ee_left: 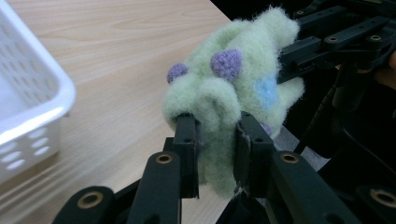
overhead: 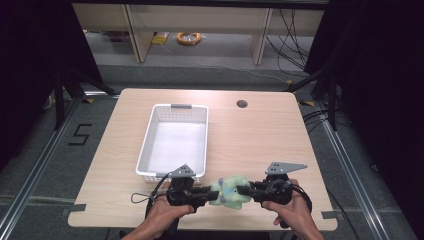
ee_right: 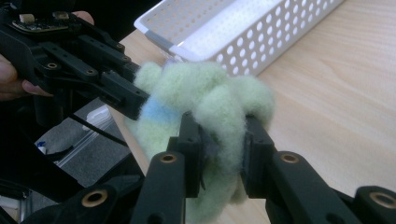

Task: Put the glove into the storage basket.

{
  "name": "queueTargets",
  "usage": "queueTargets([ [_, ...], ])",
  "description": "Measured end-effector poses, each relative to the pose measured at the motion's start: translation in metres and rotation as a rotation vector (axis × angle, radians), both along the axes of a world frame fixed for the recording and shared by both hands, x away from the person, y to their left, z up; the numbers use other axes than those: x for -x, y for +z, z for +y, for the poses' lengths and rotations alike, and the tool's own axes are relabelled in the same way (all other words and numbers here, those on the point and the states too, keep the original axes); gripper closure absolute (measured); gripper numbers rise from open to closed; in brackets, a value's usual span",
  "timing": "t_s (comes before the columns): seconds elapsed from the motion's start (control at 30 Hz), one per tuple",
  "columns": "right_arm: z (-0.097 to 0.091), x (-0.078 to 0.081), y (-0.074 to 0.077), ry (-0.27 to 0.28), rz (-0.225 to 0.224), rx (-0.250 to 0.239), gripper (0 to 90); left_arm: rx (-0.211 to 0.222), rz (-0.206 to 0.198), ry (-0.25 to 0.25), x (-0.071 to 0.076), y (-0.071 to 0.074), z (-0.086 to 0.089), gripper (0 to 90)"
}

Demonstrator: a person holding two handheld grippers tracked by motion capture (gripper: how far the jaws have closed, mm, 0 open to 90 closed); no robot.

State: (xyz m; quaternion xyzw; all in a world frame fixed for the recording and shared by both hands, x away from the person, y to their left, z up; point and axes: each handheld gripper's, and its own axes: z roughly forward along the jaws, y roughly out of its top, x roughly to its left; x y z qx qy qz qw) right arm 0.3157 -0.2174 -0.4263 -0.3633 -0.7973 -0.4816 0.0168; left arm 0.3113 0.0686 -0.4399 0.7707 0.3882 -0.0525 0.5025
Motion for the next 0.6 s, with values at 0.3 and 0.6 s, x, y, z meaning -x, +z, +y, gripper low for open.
queueTargets([
  [0.3, 0.021, -0.019, 0.018, 0.03, -0.004, 0.017, 74.1, -0.009, -0.013, 0.024, -0.008, 0.016, 0.017, 72.1],
  [0.6, 0.039, -0.036, 0.037, 0.055, -0.023, 0.028, 74.1, -0.016, -0.026, 0.054, -0.019, 0.037, 0.038, 72.1],
])
